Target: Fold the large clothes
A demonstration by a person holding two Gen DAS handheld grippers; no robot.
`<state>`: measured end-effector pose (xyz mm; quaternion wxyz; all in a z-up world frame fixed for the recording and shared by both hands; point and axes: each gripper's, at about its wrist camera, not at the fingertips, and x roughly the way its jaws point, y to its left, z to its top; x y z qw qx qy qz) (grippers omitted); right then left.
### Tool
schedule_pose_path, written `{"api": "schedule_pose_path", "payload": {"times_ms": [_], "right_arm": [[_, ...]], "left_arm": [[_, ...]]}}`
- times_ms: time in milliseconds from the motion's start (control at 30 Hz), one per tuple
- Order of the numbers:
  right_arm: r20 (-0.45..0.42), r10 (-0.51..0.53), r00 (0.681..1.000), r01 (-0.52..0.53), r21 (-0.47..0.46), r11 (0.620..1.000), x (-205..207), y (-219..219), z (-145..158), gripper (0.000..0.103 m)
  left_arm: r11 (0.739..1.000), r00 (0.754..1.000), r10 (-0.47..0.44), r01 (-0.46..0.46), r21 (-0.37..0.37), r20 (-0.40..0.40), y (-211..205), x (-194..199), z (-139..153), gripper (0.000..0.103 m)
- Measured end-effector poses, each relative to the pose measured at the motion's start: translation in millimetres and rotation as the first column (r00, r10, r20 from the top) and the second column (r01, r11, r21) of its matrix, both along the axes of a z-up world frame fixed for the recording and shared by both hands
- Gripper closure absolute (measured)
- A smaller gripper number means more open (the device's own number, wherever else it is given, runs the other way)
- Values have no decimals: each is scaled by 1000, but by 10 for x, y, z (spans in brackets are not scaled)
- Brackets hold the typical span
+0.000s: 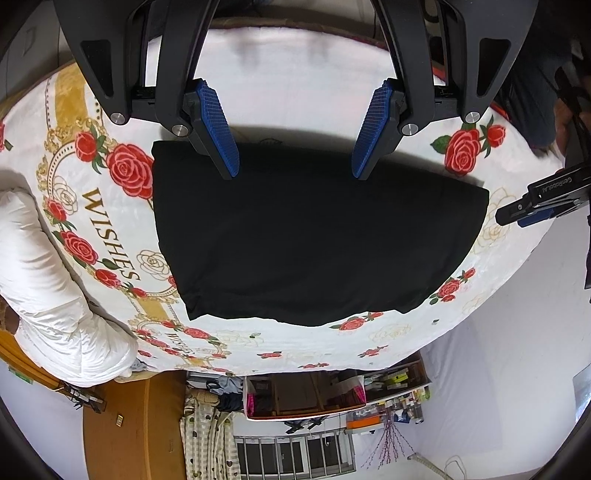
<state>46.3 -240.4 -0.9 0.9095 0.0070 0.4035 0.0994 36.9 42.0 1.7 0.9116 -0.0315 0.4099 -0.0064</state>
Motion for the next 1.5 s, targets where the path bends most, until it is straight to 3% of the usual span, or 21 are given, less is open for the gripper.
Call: {"api": "schedule_pose_path", "payload": {"times_ms": [1100,1500], "right_arm": [[1,-1,1000,1,-3,1000,4,-33,17,39],[0,-4,1000,4,-5,1000,-10,-35,16,39]], "left_arm": [[999,1000,12,-13,-36,-17,21,-21,-14,31],[1000,999,-3,3,-13,-32,-59,-11,-40,31]]}}
